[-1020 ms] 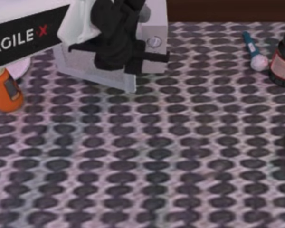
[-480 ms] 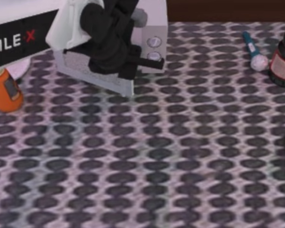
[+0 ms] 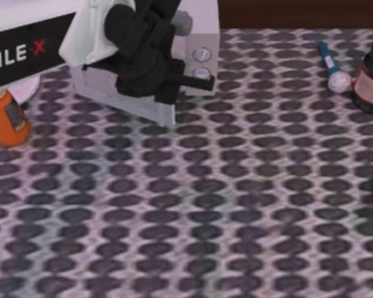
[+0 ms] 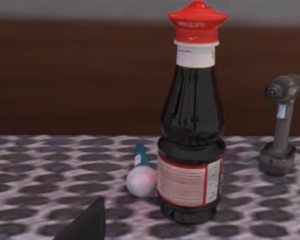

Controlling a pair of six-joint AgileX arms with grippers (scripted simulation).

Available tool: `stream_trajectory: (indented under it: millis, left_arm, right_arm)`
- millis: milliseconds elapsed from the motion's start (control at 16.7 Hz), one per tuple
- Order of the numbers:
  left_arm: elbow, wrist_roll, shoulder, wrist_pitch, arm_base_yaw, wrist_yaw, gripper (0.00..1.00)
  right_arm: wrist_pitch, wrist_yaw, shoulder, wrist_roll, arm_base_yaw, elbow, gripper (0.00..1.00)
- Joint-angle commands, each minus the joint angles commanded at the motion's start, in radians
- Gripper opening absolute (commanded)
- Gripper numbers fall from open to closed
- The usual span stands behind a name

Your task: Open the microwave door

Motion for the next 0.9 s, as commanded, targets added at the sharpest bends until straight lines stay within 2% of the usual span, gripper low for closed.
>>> stream_trajectory:
  millis: [900]
  left_arm:
    - [-0.010,0.009,-0.007,0.006,-0.002,0.012,0.00]
  right_arm:
    - [0.000,0.000,0.000,0.000,0.000,0.000,1.00]
